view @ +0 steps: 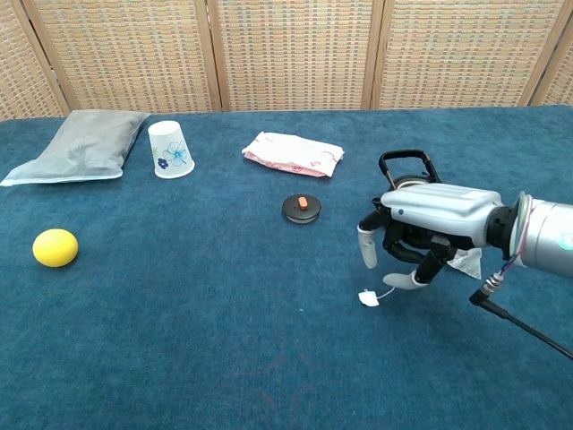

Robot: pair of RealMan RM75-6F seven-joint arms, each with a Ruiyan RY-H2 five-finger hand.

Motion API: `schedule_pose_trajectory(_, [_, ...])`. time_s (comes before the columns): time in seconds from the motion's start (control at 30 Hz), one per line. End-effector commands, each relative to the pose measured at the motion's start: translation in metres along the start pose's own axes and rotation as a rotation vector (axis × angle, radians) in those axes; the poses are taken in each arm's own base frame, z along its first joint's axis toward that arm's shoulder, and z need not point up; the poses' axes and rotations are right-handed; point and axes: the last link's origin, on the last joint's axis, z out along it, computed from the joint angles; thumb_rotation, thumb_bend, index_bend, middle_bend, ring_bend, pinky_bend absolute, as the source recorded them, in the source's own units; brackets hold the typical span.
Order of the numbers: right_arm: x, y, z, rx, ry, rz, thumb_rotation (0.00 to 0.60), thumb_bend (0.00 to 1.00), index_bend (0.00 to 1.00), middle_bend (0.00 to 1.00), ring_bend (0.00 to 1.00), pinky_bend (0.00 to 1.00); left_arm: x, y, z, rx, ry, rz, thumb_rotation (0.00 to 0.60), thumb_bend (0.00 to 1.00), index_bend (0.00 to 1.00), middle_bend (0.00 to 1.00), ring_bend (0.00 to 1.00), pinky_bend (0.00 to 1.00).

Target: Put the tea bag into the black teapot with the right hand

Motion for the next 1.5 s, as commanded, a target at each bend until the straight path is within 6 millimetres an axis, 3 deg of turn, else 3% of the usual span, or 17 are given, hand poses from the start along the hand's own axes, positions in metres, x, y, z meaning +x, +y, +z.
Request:
schedule_pose_trajectory(0.03, [-0.002,-0.002,0.003,0.0,-0.006,-0.015,0.6,0.5,0.53,0.92,0.91,0.96,-0.001,-0.001,0.0,0.001,-0.001,-0.001,0.6,0.54,0.0,0.0,0.0,0.0])
schedule_pose_trajectory(1.5, [-0.027,-0.014,0.013,-0.012,-0.067,-0.082,0.6,0.5,0.59,0.92,0.91,0.96,-0.01,-0.012,-0.006,0.015,-0.017,-0.026,0.6,0.54,0.0,0.0,0.0,0.0])
